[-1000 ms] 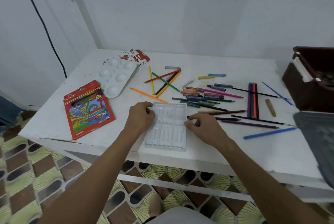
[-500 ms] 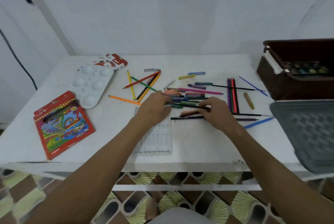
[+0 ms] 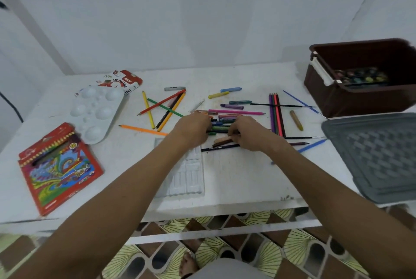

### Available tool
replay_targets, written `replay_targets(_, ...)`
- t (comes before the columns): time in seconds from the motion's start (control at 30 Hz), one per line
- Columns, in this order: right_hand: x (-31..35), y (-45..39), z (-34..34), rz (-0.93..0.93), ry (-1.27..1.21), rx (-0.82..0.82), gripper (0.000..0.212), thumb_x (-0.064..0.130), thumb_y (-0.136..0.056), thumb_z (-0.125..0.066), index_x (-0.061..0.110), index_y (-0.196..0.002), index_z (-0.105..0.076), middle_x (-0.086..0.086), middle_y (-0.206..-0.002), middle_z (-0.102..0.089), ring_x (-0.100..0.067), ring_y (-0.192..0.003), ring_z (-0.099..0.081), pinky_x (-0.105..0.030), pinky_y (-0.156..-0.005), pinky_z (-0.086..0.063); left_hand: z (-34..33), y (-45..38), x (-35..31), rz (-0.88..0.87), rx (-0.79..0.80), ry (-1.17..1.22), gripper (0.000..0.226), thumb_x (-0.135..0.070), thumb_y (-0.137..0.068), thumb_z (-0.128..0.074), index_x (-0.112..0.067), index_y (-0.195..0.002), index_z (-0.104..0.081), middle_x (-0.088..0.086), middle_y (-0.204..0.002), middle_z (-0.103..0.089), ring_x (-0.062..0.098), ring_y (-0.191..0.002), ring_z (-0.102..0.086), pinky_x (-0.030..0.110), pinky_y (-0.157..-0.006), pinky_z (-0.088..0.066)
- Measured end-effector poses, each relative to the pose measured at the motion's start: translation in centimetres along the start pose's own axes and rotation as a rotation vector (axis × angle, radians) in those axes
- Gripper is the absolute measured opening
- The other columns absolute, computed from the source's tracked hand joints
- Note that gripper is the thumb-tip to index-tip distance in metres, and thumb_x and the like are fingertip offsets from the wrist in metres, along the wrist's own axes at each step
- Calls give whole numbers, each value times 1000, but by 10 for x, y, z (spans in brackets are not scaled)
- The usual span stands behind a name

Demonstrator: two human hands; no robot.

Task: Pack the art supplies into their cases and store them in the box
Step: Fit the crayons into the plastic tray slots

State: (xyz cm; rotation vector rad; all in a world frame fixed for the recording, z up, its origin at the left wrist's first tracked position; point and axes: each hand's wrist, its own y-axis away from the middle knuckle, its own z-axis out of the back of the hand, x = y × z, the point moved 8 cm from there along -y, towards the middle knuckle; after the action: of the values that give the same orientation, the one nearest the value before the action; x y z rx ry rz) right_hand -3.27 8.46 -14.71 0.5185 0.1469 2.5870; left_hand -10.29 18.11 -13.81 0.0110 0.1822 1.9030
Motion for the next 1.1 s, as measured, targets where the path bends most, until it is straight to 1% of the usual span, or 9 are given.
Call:
replay_targets(0.13, -3, -1, -1, 10, -45, -2, 19, 17, -91, -58, 16, -109, -66, -4, -114, -59, -16, -98, -54, -27, -87, -46, -4, 0, 0, -44, 6, 44, 20, -15, -88, -52, -15, -97, -69, 1, -87, -59, 19, -79, -57, 30, -63, -47)
replay_targets(0.3, 7, 5, 17, 90, -257, -80, 14, 17, -91, -59, 18, -102, -68, 0, -94, -64, -13, -79, -54, -22, -68, -41, 21, 13, 19, 17, -178, 409, 18, -18, -88, -58, -11, -101, -68, 4, -91, -66, 20, -83, -60, 34, -74, -51)
replay_targets(0.43, 35, 6, 36, 142, -548, -145, 10, 17, -86, -67, 18, -96, -69, 6, -81, -63, 0, -68, -56, -12, -61, -43, 43, 36, 54, 152, -304, 614, 17, -20, -87, -61, -14, -102, -68, -5, -87, -66, 10, -80, -61, 22, -70, -46)
replay_targets(0.57, 72, -6, 26, 149, -758, -95, 12, 19, -78, -74, 17, -90, -71, -4, -87, -73, -17, -83, -69, -33, -78, -55, 38, 72, 103, 321, -285, 757, 13, -19, -81, -68, -15, -93, -69, -3, -80, -69, 18, -77, -67, 36, -78, -56)
replay_targets(0.63, 92, -14, 13, 152, -775, -47, 13, 19, -79, -73, 15, -92, -72, -8, -86, -73, -25, -86, -68, -40, -80, -56, 29, 91, 122, 411, -249, 826, 11, -16, -80, -70, -11, -90, -69, 3, -76, -71, 24, -73, -70, 41, -76, -58)
replay_targets(0.77, 120, -24, -11, 144, -800, 4, 16, 16, -84, -69, 8, -98, -70, -8, -88, -73, -17, -84, -69, -32, -80, -57, 10, 116, 143, 517, -191, 907, 11, -14, -82, -70, -8, -91, -68, 8, -74, -73, 26, -72, -71, 42, -76, -59)
replay_targets(0.87, 127, -28, -24, 91, -830, 24, 21, 18, -87, -66, 4, -103, -68, -11, -86, -72, -21, -78, -69, -35, -78, -58, -3, 121, 151, 546, -183, 925, 10, -15, -82, -70, -9, -89, -68, 6, -69, -73, 24, -68, -71, 42, -75, -59)
replay_targets(1.0, 131, -33, -39, -8, -797, 20, 31, 23, -84, -71, 5, -107, -63, -14, -82, -72, -17, -64, -65, -30, -63, -57, -16, 118, 151, 525, -147, 926, 12, -19, -81, -71, -12, -89, -67, 5, -66, -72, 20, -64, -71, 42, -75, -59)
replay_targets(1.1, 134, -35, -48, -59, -741, -25, 33, 31, -79, -75, 11, -99, -59, -10, -77, -72, -14, -58, -64, -26, -53, -54, -21, 117, 148, 518, -116, 883, 20, -25, -82, -71, -11, -95, -65, 6, -67, -72, 16, -60, -69, 35, -72, -59)
